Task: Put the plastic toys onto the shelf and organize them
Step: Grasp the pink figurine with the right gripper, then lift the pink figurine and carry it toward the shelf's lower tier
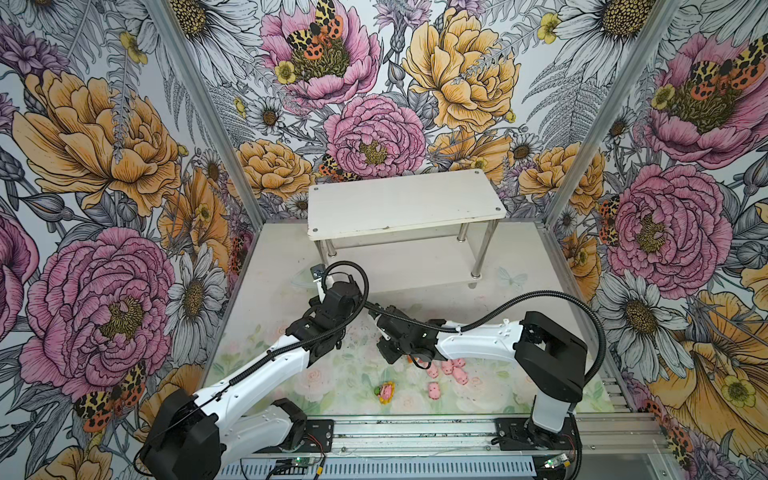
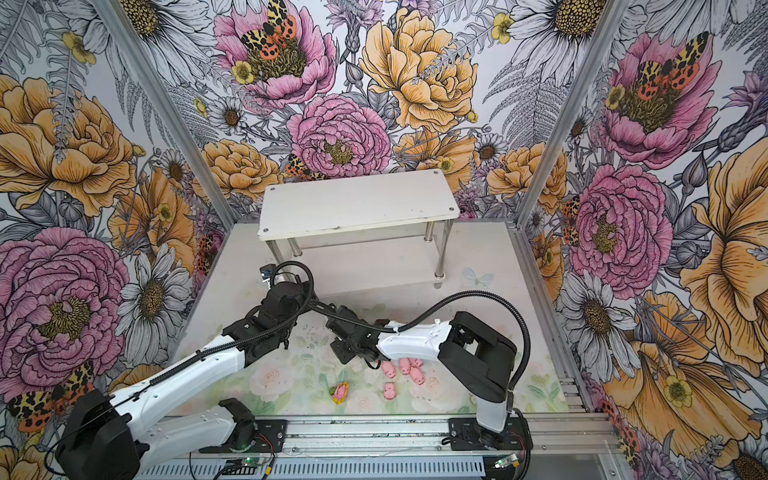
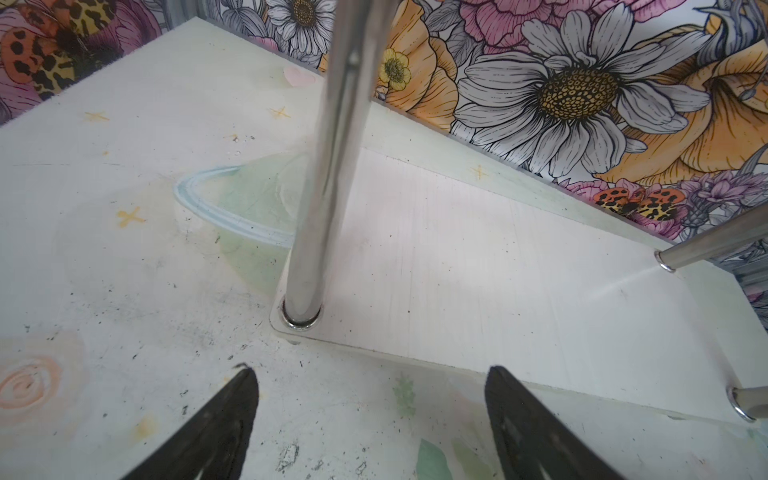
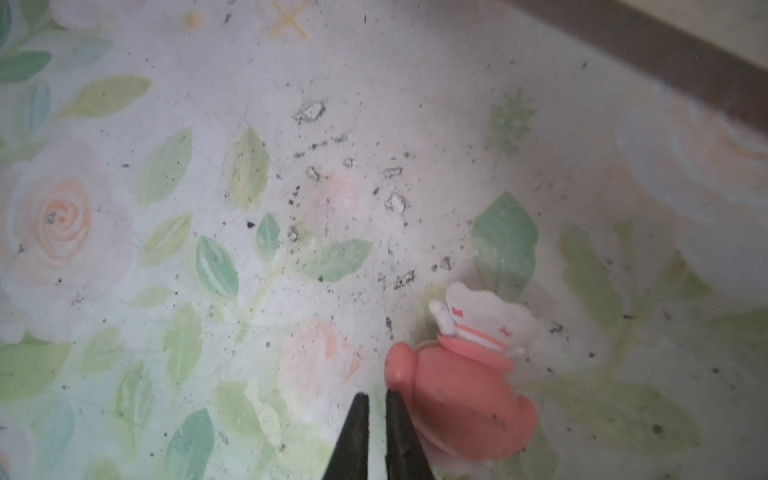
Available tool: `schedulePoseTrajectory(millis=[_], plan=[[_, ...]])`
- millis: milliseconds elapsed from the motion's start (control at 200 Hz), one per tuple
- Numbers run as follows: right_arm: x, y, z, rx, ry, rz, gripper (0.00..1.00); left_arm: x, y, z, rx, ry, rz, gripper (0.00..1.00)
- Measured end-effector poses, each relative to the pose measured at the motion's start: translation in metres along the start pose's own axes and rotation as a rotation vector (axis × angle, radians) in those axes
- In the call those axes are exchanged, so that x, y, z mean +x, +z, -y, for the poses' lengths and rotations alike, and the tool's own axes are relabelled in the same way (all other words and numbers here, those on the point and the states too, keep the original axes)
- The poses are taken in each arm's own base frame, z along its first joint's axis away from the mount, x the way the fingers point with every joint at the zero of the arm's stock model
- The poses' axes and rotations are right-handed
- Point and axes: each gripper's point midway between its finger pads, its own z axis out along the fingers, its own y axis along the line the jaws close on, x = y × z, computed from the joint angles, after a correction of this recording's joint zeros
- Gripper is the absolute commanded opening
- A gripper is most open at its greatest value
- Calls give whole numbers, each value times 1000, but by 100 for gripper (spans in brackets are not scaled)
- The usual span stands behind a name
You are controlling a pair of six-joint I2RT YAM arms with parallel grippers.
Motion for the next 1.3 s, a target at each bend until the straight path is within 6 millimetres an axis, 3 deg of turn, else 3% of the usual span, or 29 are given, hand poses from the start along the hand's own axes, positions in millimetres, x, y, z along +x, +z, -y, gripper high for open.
schedulePoseTrajectory(millis=[115, 215, 295, 360, 515, 715, 946, 1301], plan=[[-16, -9, 2, 8, -8, 57, 14, 5, -4, -8, -17, 19, -7, 87], [-17, -27, 11, 19, -6, 91, 18, 15, -5, -12, -23, 50, -28, 86], [-12, -42, 17, 21, -18, 108, 31, 23, -5, -18, -38, 73, -51, 87], [-11, -48, 19, 25, -54, 115, 48, 28, -5, -22, -46, 82, -65, 87], [2, -40, 16, 85, -186, 82, 68, 26, -1, -39, -69, 47, -75, 87], [11, -8, 9, 171, -387, 7, 79, 23, -2, -61, -84, -30, -70, 87], [0, 20, 22, 243, -484, -20, 74, 29, -6, -72, -71, -74, -77, 88], [-20, 26, 42, 186, -374, 15, 53, 32, -8, -78, -65, -98, -79, 89]])
